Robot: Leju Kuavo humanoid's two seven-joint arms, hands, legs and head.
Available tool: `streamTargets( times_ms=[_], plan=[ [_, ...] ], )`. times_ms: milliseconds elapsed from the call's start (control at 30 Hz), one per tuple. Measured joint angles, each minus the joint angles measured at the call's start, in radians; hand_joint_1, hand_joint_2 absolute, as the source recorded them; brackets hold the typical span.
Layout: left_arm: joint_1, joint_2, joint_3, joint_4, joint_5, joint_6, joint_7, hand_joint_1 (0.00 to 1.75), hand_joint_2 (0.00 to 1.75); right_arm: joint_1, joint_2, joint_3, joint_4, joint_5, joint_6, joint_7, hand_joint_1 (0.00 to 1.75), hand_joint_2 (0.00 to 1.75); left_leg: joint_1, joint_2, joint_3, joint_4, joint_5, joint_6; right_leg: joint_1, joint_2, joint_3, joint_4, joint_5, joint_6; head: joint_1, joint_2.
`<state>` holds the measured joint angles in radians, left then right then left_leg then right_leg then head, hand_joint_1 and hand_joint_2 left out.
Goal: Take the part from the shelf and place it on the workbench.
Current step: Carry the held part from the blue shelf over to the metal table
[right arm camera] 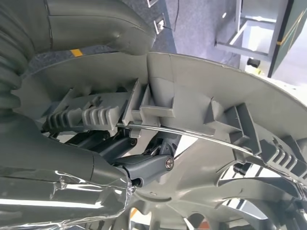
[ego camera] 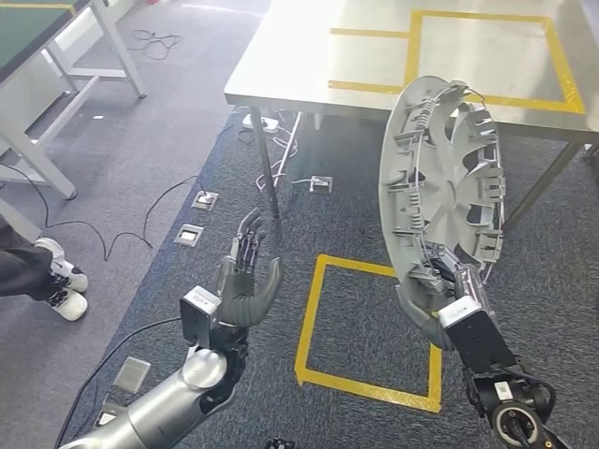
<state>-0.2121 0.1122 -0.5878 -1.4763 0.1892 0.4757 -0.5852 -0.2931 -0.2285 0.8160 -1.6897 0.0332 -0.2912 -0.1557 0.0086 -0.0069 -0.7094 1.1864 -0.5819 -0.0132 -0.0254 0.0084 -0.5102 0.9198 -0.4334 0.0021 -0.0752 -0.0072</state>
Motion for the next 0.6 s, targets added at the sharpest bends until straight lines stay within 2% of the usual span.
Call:
streamTargets(
  times_ms=[33,100,133,167,200,267,300,333,400,433,467,500,533,600],
  plan=[
    [0.0,0.0,0.0,0.0,0.0,0.0,0.0,0.0,1.75,0.0,0.0,0.0,0.0,0.0,0.0,0.001,1.75,1.75,-0.001,0.0,0.005,-0.059,0.04,0.006,0.0,0.001,0.016,0.0,-0.012,0.002,-0.003,0.0],
    [0.0,0.001,0.0,0.0,0.0,0.0,0.0,0.0,1.75,-0.002,0.0,0.0,0.0,0.0,-0.001,0.001,1.75,1.75,-0.006,0.001,0.025,-0.194,0.181,0.02,0.003,0.004,0.039,0.0,-0.038,0.009,-0.007,0.0],
    [0.0,0.001,-0.001,0.0,0.0,0.0,0.0,0.0,1.75,-0.004,0.0,0.0,-0.001,0.0,-0.002,0.001,1.75,1.75,-0.009,0.0,0.034,-0.233,0.231,0.025,0.005,0.005,0.049,-0.001,-0.051,0.014,-0.006,0.0],
    [0.001,0.001,-0.002,0.0,0.0,0.001,0.0,0.0,1.75,-0.006,0.0,0.0,-0.001,-0.001,-0.002,0.001,1.75,1.75,-0.011,-0.001,0.04,-0.255,0.261,0.029,0.007,0.007,0.057,-0.001,-0.059,0.019,-0.004,0.0],
    [0.0,0.001,-0.002,-0.001,-0.001,0.003,0.0,0.0,1.75,-0.008,0.0,0.0,-0.002,-0.001,-0.002,0.0,1.75,1.75,-0.012,-0.003,0.045,-0.256,0.258,0.031,0.008,0.009,0.067,0.004,-0.063,0.025,-0.002,0.0],
    [-0.002,0.0,-0.003,-0.002,-0.003,0.005,-0.001,0.0,1.75,-0.01,0.0,0.0,-0.003,0.0,-0.003,-0.001,1.75,1.75,-0.01,-0.004,0.065,-0.257,0.249,0.04,0.006,0.006,0.053,0.046,-0.062,0.034,0.002,0.0],
    [-0.002,-0.001,-0.004,-0.002,-0.005,0.006,-0.001,0.0,1.75,-0.011,0.0,0.0,-0.004,0.002,-0.003,-0.001,1.75,1.75,-0.01,-0.004,0.077,-0.258,0.241,0.045,0.005,0.003,0.03,0.092,-0.063,0.036,0.005,0.0],
    [-0.001,-0.002,-0.004,-0.003,-0.007,0.005,-0.002,0.0,1.75,-0.011,0.0,0.0,-0.004,0.005,-0.004,-0.002,1.75,1.75,-0.01,-0.005,0.09,-0.259,0.232,0.05,0.005,0.001,-0.008,0.156,-0.073,0.038,0.008,0.0],
    [0.002,-0.002,-0.004,-0.003,-0.011,0.0,-0.002,0.0,1.75,-0.012,0.0,-0.001,-0.004,0.012,-0.008,-0.002,1.75,1.75,-0.012,-0.005,0.114,-0.259,0.211,0.058,0.007,-0.001,-0.094,0.286,-0.125,0.042,0.014,0.0],
    [0.005,-0.002,-0.004,-0.003,-0.012,-0.002,-0.002,0.0,1.75,-0.012,0.0,-0.001,-0.004,0.014,-0.009,-0.002,1.75,1.75,-0.013,-0.006,0.128,-0.259,0.198,0.059,0.008,-0.001,-0.131,0.327,-0.16,0.042,0.016,0.0],
    [0.007,-0.002,-0.004,-0.003,-0.014,-0.002,-0.002,0.0,1.75,-0.011,0.0,-0.001,-0.004,0.016,-0.01,-0.002,1.75,1.75,-0.014,-0.008,0.145,-0.259,0.185,0.06,0.009,-0.001,-0.154,0.334,-0.183,0.042,0.017,0.0],
    [0.009,-0.002,-0.004,-0.003,-0.015,-0.003,-0.002,0.0,1.75,-0.011,0.0,-0.001,-0.004,0.017,-0.01,-0.002,1.75,1.75,-0.016,-0.011,0.162,-0.259,0.173,0.061,0.009,-0.001,-0.164,0.317,-0.19,0.04,0.018,0.0],
    [0.01,-0.003,-0.004,-0.003,-0.017,-0.003,-0.002,0.0,1.75,-0.011,0.0,-0.002,-0.004,0.017,-0.01,-0.002,1.75,1.75,-0.018,-0.013,0.183,-0.26,0.158,0.061,0.011,-0.001,-0.162,0.267,-0.161,0.035,0.019,0.0],
    [0.012,-0.004,-0.004,-0.002,-0.019,-0.003,-0.002,0.0,1.75,-0.012,-0.001,-0.005,-0.004,0.02,-0.01,-0.002,1.75,1.75,-0.022,-0.017,0.212,-0.257,0.131,0.058,0.019,0.0,-0.15,0.125,-0.021,0.021,0.025,0.0]
  ],
)
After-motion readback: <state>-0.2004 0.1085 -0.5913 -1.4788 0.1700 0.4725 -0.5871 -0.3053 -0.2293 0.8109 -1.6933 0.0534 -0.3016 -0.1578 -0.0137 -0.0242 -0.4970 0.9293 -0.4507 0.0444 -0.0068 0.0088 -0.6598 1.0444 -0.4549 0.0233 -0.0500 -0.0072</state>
